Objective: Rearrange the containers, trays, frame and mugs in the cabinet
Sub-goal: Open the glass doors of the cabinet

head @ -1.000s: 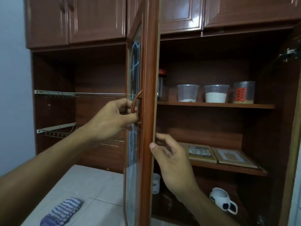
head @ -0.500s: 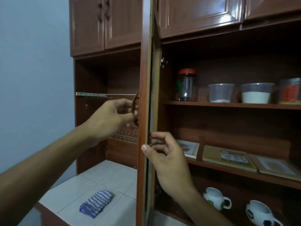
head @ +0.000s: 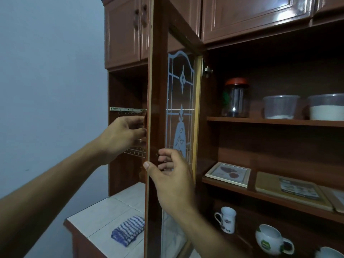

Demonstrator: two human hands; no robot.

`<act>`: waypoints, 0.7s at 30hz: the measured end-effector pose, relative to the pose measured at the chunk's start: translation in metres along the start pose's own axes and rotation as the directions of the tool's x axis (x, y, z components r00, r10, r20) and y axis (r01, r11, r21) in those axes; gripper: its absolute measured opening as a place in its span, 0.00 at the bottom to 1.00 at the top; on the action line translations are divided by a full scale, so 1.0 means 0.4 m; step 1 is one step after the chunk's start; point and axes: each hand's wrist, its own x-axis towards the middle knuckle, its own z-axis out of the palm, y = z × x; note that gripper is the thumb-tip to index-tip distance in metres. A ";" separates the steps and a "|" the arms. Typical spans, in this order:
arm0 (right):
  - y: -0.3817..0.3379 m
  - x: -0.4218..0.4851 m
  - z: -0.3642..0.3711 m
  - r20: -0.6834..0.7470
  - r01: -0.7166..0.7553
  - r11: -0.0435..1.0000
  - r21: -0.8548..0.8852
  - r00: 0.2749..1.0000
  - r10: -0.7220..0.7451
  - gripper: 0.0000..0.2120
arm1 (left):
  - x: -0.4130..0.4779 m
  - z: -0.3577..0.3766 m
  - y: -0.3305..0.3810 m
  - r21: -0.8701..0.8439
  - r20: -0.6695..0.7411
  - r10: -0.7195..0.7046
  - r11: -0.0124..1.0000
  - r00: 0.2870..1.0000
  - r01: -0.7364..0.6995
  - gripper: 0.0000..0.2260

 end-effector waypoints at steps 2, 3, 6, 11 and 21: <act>0.000 0.005 0.013 0.006 -0.008 1.000 -0.002 1.000 0.008 0.16 | 0.006 -0.014 -0.007 0.020 0.007 -0.017 1.000 1.000 0.017 0.10; 0.001 0.008 0.018 0.011 -0.010 1.000 -0.005 1.000 0.010 0.16 | 0.010 -0.020 -0.011 0.029 0.011 -0.022 0.999 1.000 0.022 0.10; 0.003 0.018 0.032 0.012 -0.004 1.000 -0.004 1.000 0.005 0.15 | 0.018 -0.031 -0.019 0.013 0.023 -0.037 0.999 0.999 0.037 0.10; 0.003 0.036 0.059 0.041 -0.019 0.999 -0.043 0.999 0.021 0.15 | 0.024 -0.041 -0.025 -0.027 0.002 -0.077 0.997 0.997 0.077 0.11; 0.003 0.059 0.107 0.056 -0.011 0.990 -0.139 0.998 0.019 0.16 | 0.043 -0.069 -0.044 -0.028 -0.047 -0.134 0.991 0.990 0.133 0.12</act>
